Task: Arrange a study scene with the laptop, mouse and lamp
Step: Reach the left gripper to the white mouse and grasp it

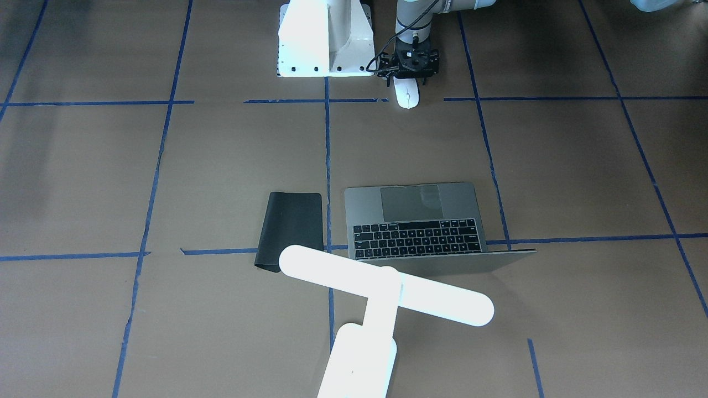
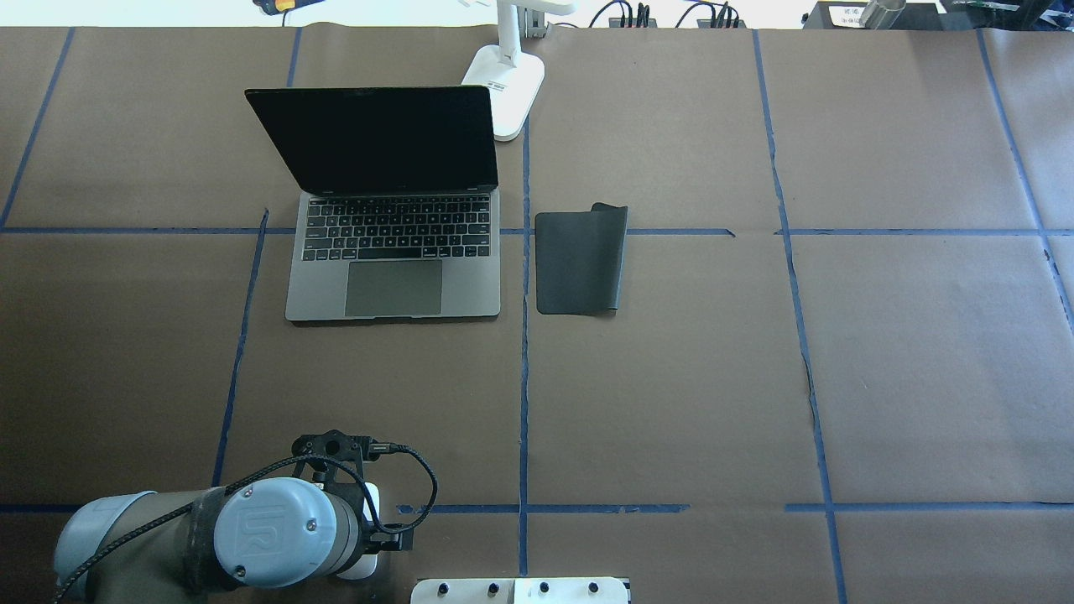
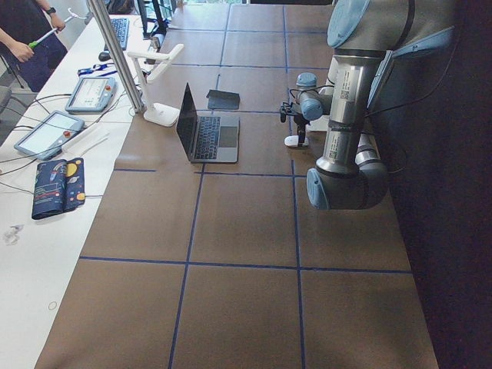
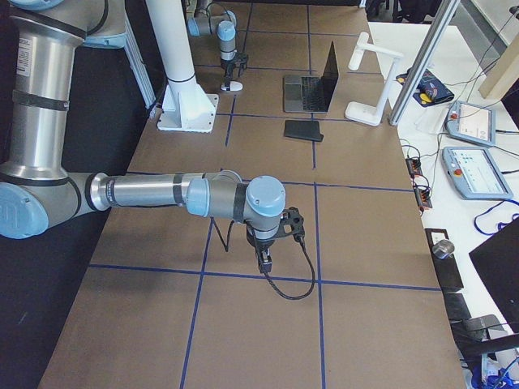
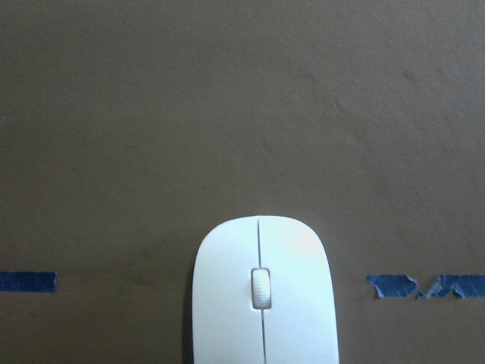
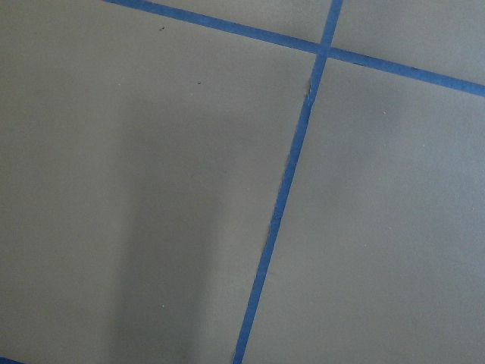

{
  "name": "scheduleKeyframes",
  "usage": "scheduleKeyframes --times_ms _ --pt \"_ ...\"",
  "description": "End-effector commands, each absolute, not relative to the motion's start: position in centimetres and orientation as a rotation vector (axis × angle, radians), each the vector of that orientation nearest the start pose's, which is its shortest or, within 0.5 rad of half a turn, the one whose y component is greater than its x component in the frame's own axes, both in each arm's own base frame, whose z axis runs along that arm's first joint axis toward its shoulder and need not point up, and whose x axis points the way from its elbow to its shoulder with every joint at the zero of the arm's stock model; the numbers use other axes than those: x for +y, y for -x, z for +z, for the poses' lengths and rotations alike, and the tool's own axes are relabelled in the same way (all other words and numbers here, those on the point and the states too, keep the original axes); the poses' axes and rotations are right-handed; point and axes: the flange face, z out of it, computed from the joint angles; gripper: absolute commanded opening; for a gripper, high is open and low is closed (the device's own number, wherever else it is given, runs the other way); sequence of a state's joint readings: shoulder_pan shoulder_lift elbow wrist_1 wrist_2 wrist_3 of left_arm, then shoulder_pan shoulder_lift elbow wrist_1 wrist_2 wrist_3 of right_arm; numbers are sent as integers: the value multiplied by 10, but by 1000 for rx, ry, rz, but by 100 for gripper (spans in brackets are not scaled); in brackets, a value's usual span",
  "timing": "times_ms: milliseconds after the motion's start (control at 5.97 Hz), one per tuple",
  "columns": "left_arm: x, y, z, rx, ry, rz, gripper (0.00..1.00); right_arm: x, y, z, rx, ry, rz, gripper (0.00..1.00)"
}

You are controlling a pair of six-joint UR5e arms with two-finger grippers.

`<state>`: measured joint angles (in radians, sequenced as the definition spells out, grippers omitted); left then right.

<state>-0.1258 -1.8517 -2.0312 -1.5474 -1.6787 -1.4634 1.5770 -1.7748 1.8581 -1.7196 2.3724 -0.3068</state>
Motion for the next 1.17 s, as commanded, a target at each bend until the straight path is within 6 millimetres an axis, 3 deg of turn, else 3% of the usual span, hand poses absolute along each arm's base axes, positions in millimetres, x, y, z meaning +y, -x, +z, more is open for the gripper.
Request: scheduleKeyframes --times_ms 0,168,335,670,838,1005 --pt "-191 -529 316 720 20 21 81 -399 -64 622 -803 -63 -258 100" --pt "-192 -527 315 725 21 21 42 -399 -64 621 -803 -65 -259 100" --pt "-193 -523 310 735 19 21 11 -399 -64 622 -804 -63 -256 100" --pt "-197 -506 290 776 20 41 5 -400 -63 621 -807 -64 -260 100" --pt "-210 -494 280 797 42 30 5 -400 -63 621 -807 -64 -260 100" --pt "-224 -499 247 849 22 23 5 -400 -62 621 -807 -63 -261 100"
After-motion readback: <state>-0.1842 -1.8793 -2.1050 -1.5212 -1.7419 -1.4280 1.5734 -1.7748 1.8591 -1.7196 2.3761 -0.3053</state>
